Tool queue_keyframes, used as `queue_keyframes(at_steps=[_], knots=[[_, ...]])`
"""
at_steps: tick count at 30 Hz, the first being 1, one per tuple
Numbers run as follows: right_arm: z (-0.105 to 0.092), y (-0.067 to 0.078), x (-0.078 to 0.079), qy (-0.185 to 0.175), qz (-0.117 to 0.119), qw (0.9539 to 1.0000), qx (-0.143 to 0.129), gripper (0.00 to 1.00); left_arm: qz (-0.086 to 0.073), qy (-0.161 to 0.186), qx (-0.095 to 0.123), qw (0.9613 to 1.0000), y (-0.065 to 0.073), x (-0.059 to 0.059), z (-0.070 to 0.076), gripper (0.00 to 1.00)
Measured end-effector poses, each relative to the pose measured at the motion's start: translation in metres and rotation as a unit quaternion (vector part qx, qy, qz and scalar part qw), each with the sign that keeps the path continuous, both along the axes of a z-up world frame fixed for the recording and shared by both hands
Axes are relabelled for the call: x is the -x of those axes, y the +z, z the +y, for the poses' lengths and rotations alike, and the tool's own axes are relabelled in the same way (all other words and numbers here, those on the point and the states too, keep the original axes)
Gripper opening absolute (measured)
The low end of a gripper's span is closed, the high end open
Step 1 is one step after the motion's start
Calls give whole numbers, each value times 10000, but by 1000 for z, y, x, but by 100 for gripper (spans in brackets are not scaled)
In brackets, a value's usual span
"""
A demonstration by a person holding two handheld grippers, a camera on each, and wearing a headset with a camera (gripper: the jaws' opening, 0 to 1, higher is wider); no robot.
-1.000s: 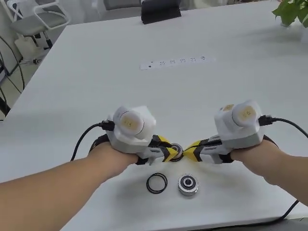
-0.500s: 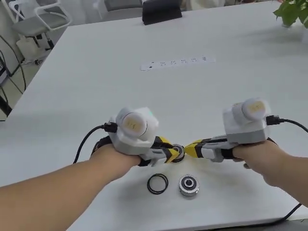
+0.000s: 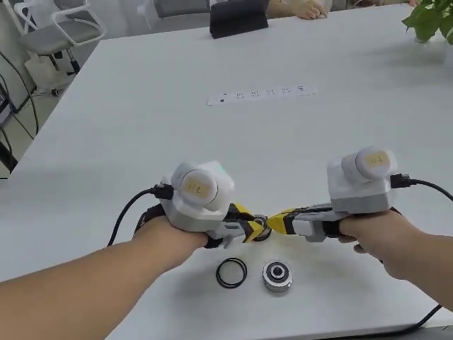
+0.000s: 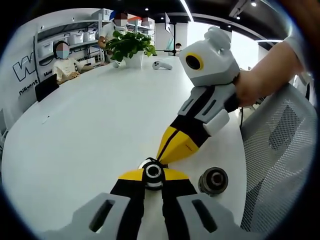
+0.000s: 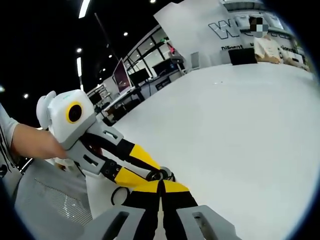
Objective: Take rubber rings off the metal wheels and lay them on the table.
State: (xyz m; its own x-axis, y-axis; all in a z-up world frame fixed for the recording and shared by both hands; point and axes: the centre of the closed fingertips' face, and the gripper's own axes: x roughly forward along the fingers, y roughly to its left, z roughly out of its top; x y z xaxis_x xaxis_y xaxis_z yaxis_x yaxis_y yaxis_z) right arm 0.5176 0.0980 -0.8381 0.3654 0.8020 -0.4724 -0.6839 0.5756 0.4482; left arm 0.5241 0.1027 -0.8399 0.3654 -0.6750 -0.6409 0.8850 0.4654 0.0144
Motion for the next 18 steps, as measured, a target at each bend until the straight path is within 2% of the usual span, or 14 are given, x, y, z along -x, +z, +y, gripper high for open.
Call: queue_keyframes(at_steps=[10, 13, 14, 18], knots=[[6, 4, 3, 68, 64, 9998, -172, 0, -36, -29, -16, 10000, 0, 1, 0, 7], [8, 7, 4, 99, 97, 9994, -302, 0, -40, -30, -9, 10000, 0, 0, 0, 7], [9, 11, 5, 120, 131, 9989, -427, 0, -43, -31, -7, 10000, 0, 0, 0, 7], [9, 11, 6, 159, 222, 9983, -521, 0, -47, -25, 5, 10000, 0, 0, 0, 7]])
